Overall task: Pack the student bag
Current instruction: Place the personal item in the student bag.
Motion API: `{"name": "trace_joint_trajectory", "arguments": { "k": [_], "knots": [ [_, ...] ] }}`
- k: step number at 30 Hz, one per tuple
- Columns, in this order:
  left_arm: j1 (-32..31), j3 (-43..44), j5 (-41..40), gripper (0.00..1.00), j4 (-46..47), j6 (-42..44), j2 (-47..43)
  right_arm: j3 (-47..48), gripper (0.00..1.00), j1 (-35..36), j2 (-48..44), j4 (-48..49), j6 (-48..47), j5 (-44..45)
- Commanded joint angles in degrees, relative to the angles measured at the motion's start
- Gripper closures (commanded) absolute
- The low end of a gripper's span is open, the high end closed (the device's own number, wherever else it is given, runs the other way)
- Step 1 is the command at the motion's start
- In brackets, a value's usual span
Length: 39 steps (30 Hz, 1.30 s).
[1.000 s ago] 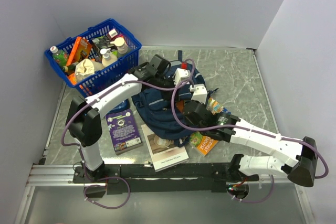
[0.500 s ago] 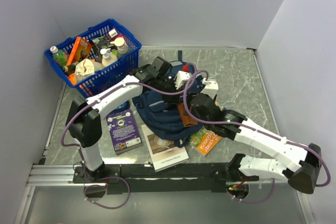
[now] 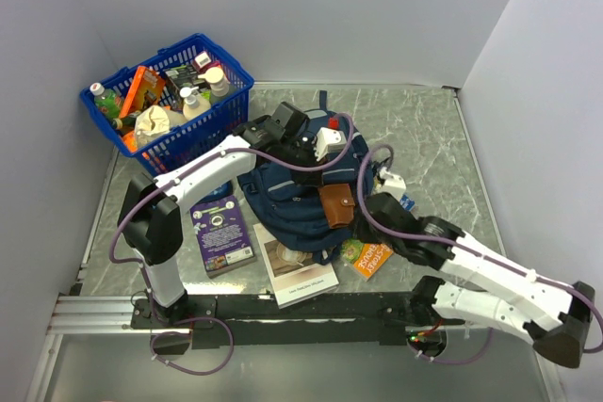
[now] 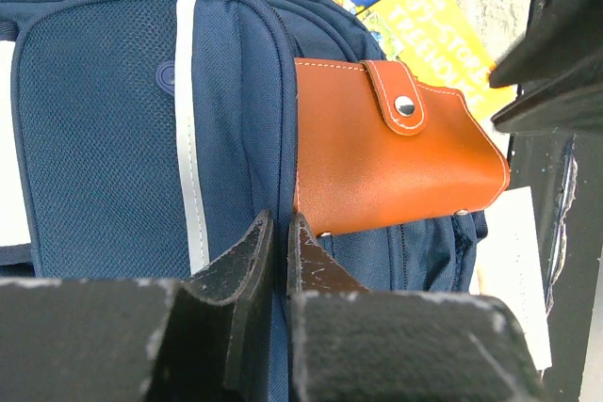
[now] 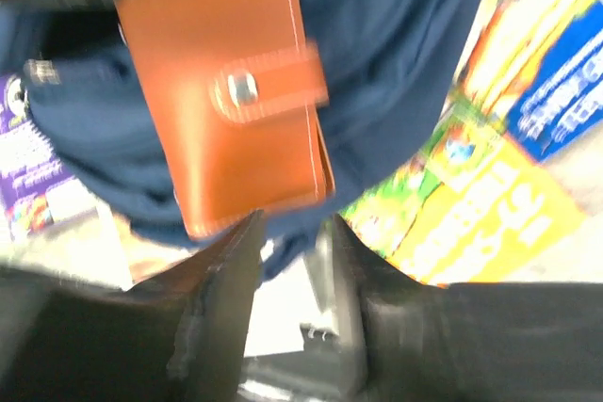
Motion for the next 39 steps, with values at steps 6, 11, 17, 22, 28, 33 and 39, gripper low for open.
{"name": "trace_joint_trajectory", "arguments": {
  "k": [6, 11, 17, 22, 28, 33, 39],
  "knots": [
    [-0.9, 1.6, 2.3, 0.94, 0.4, 1.0, -3.7, -10.5, 0.95, 1.7, -5.7, 6.0, 5.9, -5.7],
    [-1.0, 1.7, 2.3, 0.94, 0.3, 0.8, -3.9, -8.9, 0.98, 2.3, -1.8, 11.7, 3.3, -0.2],
    [-1.0, 2.0, 2.7, 0.94, 0.5, 0.6, -3.7, -6.6, 1.00, 2.4, -0.9, 16.0, 0.9, 4.4],
    [-1.0, 1.9, 3.0, 0.94, 0.5, 0.4, -3.7, -4.7, 1.00, 1.8, 2.4, 18.8, -0.1, 4.8],
    [-0.9, 1.6, 3.5, 0.94, 0.4, 0.4, -4.0, -2.2, 1.00, 1.5, 3.3, 21.5, -3.3, 7.1],
    [-1.1, 1.8, 3.7, 0.94, 0.2, 0.1, -4.1, -0.3, 1.00, -1.2, 6.0, 23.6, -5.8, 6.7],
    [-1.2, 2.3, 4.0, 0.94, -0.1, -0.2, -4.4, -0.6, 1.00, -3.5, 10.4, 29.3, -7.4, 5.8]
  ]
}}
